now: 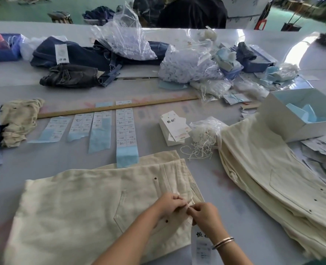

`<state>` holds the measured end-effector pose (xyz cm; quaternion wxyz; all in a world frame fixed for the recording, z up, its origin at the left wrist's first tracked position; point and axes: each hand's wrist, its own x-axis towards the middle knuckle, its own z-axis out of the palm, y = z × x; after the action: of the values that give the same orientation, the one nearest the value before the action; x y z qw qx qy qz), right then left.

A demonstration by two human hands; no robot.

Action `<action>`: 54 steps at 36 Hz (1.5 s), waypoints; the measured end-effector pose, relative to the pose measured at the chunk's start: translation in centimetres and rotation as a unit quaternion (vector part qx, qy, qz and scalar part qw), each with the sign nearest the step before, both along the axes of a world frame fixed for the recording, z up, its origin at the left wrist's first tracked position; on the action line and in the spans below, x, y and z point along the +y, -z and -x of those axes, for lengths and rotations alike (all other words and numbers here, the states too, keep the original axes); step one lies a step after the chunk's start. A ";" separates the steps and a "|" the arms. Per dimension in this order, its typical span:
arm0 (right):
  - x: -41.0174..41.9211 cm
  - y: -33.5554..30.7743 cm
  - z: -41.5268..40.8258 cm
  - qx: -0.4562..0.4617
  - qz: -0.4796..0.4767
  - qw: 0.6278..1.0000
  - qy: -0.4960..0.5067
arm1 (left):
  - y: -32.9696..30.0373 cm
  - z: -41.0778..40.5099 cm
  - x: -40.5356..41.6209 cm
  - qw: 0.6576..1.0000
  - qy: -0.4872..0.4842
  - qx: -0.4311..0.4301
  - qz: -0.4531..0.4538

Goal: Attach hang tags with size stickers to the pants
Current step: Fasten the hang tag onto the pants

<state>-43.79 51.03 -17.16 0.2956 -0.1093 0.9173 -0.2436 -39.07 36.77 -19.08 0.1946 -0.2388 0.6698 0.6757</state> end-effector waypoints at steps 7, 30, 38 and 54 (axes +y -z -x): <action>-0.8 0.9 -1.3 0.061 0.077 0.994 0.055 | 0.3 -0.9 -0.6 0.997 -0.049 0.032 -0.046; 0.1 -0.4 0.8 -0.079 0.124 0.989 -0.031 | -0.1 -1.4 -2.0 0.992 0.043 0.118 0.010; 0.5 -1.4 1.6 -0.143 0.123 0.981 -0.040 | 1.1 -1.5 -1.2 0.993 0.020 0.101 0.053; 0.6 -2.0 2.6 -0.377 0.463 0.779 0.192 | 0.4 -1.8 1.1 0.968 -0.204 0.115 -0.085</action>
<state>-46.35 51.63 -15.18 0.4787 0.0465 0.5111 -0.7124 -37.30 37.91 -19.43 -0.0060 -0.2731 0.5649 0.7786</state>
